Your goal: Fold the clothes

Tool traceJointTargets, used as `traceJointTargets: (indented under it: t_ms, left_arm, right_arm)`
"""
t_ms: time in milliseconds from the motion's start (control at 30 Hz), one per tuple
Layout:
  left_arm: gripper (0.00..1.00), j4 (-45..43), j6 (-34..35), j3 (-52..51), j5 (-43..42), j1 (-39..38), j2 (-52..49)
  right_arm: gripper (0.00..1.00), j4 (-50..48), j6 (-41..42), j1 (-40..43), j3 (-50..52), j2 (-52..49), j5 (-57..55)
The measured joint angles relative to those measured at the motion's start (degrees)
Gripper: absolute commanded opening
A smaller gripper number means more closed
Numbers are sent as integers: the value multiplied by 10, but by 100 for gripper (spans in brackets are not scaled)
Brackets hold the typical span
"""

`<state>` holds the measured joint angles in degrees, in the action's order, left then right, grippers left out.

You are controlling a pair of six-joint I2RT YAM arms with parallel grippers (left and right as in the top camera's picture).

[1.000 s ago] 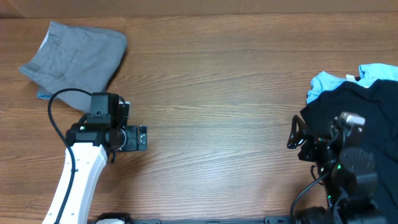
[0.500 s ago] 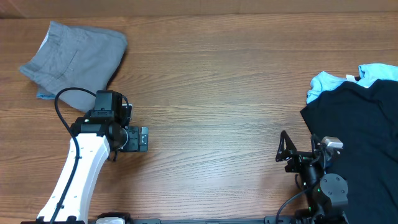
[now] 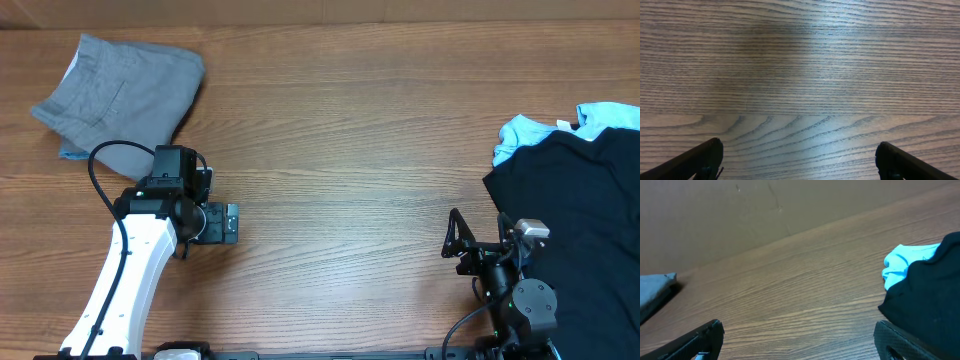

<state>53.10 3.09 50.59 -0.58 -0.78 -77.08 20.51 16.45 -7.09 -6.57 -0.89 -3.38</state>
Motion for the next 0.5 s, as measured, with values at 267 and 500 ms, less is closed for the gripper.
traceJointTargets:
  t_ms: [267,500]
  left_arm:
    - [100,0,0,0,0,0,0]
    - [100,0,0,-2,0,0,39]
  right_arm:
    - [100,-1,0,0,0,0,0]
    - [100,-1,0,0,0,0,0]
